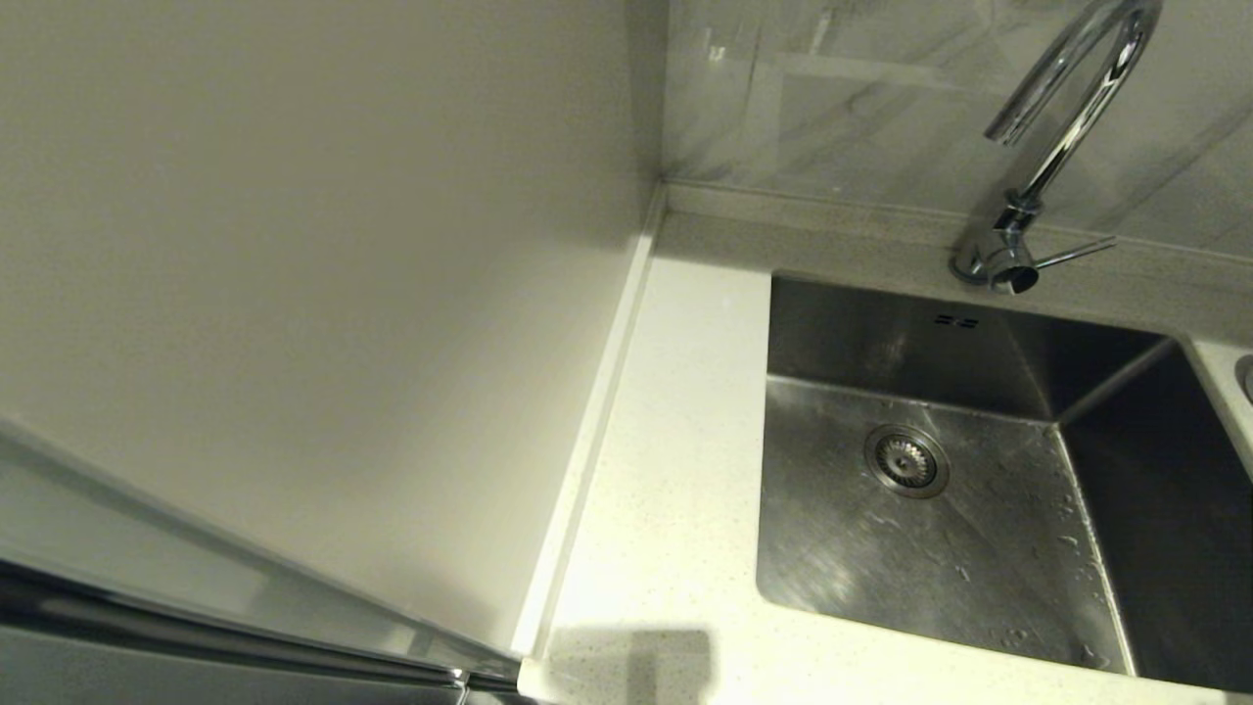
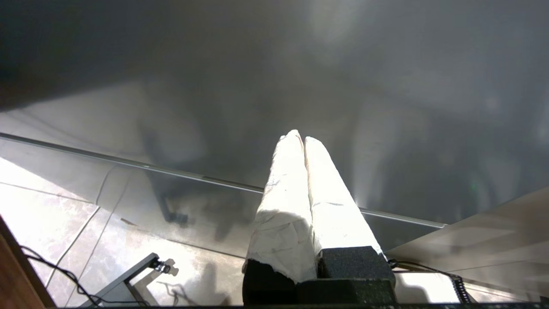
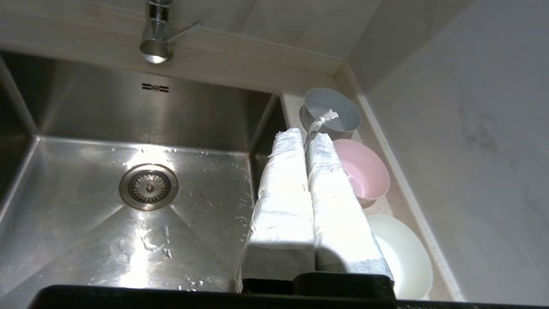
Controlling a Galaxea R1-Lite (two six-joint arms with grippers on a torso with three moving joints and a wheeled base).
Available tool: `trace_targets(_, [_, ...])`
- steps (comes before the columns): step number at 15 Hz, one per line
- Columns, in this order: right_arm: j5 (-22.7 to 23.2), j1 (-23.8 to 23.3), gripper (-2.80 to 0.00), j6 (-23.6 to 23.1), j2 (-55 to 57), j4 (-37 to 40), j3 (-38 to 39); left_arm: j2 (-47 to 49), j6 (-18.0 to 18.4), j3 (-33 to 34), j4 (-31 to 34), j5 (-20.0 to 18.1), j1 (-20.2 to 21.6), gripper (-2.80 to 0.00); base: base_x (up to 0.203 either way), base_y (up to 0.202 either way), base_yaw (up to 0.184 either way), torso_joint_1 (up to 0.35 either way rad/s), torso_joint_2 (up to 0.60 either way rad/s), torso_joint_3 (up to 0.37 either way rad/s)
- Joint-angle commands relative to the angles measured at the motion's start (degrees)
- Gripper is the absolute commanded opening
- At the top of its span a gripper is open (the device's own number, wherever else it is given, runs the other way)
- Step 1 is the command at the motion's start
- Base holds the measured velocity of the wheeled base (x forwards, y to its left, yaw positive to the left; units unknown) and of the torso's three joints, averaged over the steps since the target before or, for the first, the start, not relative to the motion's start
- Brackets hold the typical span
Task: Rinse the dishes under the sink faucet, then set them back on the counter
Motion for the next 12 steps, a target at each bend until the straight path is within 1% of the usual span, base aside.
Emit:
trace_targets(1, [0.54, 0.4, -2.8, 0.12, -1.81, 0.13, 2.19, -0.18, -0.06, 0.0, 0.01, 0.0, 0.02, -2.8, 0.0, 0.0, 0.0, 0.0, 0.0, 0.0])
trace_targets(3, [1.91, 3.31, -2.8, 0.46, -1.72, 5.35, 2.26, -0.18, -0.06, 0.0, 0.01, 0.0, 0.02, -2.8, 0.0, 0.0, 0.0, 0.0, 0.0, 0.0])
trace_targets(4, [2.02, 4.58, -2.8, 0.74, -1.69, 7.96, 0.57, -0.18, -0.06, 0.0, 0.01, 0.0, 0.03, -2.8, 0.0, 0.0, 0.0, 0.0, 0.0, 0.0])
trace_targets(6, [3.36, 5.5, -2.8, 0.88, -3.91, 11.92, -1.54, -0.18, -0.06, 0.0, 0.01, 0.0, -0.03, -2.8, 0.0, 0.0, 0.0, 0.0, 0.0, 0.0])
trace_targets(7, [4.96, 5.58, -2.8, 0.69, -4.62, 12.49, -1.89, -0.19, 0.03, 0.0, 0.01, 0.0, 0.03, -2.8, 0.0, 0.0, 0.0, 0.0, 0.0, 0.0])
trace_targets(8, [5.15, 5.68, -2.8, 0.66, -4.95, 12.78, -2.22, -0.18, 0.02, 0.0, 0.01, 0.01, 0.03, -2.8, 0.0, 0.0, 0.0, 0.0, 0.0, 0.0])
trace_targets(10, [4.95, 5.96, -2.8, 0.91, -5.79, 12.9, -1.77, -0.18, -0.06, 0.0, 0.01, 0.0, -0.05, -2.8, 0.0, 0.0, 0.0, 0.0, 0.0, 0.0])
trace_targets(12, [3.85, 6.65, -2.8, 0.92, -8.96, 13.35, 1.6, -0.18, 0.03, 0.0, 0.01, 0.0, 0.0, -2.8, 0.0, 0.0, 0.0, 0.0, 0.0, 0.0])
